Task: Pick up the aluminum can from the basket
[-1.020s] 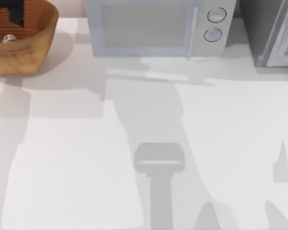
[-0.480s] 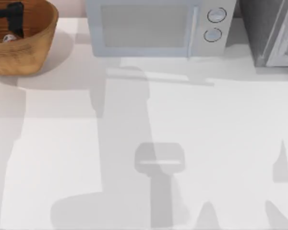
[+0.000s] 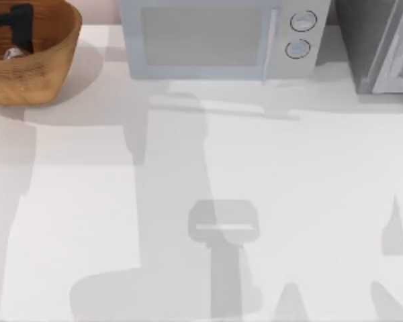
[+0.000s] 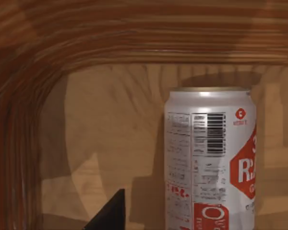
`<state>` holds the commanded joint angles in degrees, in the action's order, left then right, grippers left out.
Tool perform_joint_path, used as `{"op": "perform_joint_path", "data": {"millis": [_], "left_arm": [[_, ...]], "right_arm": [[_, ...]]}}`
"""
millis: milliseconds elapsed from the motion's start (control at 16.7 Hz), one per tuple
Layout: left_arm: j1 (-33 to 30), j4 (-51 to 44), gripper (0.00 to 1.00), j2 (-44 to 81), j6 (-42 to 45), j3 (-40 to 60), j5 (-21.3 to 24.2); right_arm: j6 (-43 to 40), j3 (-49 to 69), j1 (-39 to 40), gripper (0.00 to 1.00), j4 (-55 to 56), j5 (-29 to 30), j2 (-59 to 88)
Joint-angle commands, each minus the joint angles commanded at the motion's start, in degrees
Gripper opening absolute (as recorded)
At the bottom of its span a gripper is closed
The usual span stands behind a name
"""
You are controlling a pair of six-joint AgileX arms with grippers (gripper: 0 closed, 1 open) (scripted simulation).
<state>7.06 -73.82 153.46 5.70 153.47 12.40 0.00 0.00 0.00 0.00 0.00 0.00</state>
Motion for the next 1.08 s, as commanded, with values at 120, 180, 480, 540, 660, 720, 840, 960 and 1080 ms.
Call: {"op": "perform_joint_path", "data": {"millis": [120,180,480,540,660,720,840,960,1080], "left_arm": [[-0.09,1.61,1.0,1.27,-0.31,-0.71,-0.13],[-0.22,2.73,1.0,1.99,-0.43,-1.07,-0.16],[-0.78,7.49,1.0,5.06,-0.96,-2.61,-0.24],[-0.8,7.69,1.0,5.19,-0.98,-2.68,-0.25],[-0.8,7.69,1.0,5.19,-0.98,-2.68,-0.25],[-0.8,7.69,1.0,5.19,-0.98,-2.68,-0.25],[-0.8,7.69,0.85,5.19,-0.98,-2.68,-0.25],[-0.8,7.69,0.7,5.19,-0.98,-2.68,-0.25],[-0.8,7.69,0.55,5.19,-0.98,-2.68,-0.25]], "right_arm": [[0.0,0.0,0.0,1.0,0.0,0.0,0.0],[0.0,0.0,0.0,1.0,0.0,0.0,0.0],[0.0,0.0,0.0,1.0,0.0,0.0,0.0],[0.0,0.0,0.0,1.0,0.0,0.0,0.0],[0.0,0.0,0.0,1.0,0.0,0.0,0.0],[0.0,0.0,0.0,1.0,0.0,0.0,0.0],[0.0,0.0,0.0,1.0,0.0,0.0,0.0],[0.0,0.0,0.0,1.0,0.0,0.0,0.0],[0.0,0.0,0.0,1.0,0.0,0.0,0.0]]}}
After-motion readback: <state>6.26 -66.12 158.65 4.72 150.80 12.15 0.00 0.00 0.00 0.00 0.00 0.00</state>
